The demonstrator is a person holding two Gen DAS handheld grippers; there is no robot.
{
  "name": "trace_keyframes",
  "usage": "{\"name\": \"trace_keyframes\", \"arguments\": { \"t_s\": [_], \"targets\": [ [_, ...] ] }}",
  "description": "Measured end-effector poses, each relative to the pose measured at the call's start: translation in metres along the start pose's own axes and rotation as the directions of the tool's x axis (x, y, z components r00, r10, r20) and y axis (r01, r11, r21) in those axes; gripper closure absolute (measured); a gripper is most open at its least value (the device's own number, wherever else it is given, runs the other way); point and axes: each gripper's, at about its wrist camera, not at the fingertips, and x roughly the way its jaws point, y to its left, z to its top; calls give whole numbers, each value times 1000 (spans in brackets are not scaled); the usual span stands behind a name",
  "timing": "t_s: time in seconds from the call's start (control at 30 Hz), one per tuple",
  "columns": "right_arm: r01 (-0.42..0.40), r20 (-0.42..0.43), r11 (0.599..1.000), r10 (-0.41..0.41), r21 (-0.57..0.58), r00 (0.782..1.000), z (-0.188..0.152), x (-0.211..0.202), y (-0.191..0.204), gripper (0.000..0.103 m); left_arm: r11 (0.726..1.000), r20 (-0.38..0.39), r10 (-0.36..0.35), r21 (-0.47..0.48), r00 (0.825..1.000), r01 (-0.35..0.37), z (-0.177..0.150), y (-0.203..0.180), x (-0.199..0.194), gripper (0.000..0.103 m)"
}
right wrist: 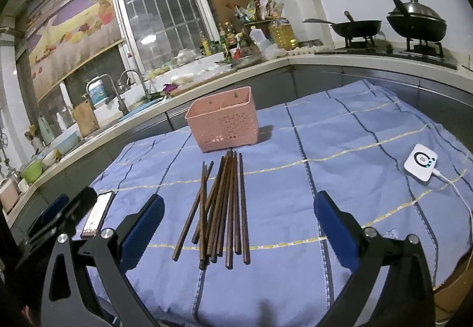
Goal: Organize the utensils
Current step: 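Lower the left tool onto a brown chopstick and close it while the right tool grasps another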
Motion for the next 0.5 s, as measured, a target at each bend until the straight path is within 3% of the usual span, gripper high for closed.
{"name": "trace_keyframes", "arguments": {
  "t_s": [0.07,0.17,0.23,0.3,0.4,0.5],
  "targets": [
    [7,2,1000,-7,-3,1000,1,1,-1,4,1000,-17,8,7,1000,-8,6,2,9,6],
    [3,-32,999,-4,-32,999,11,16,-3,7,999,-132,-29,35,991,34,14,3,43,6],
    [6,-79,999,-11,-53,997,15,36,-7,30,997,-193,-63,38,979,71,16,1,66,13],
    [0,-135,997,-11,-76,991,18,58,-11,57,994,-248,-87,46,965,102,16,-2,89,26],
    [-25,-232,994,0,-104,973,17,97,-14,76,987,-370,-125,45,920,152,9,-9,138,48],
    [-38,-291,987,-10,-159,957,10,128,-10,78,981,-473,-170,-2,864,192,2,-15,179,60]
  ]
}}
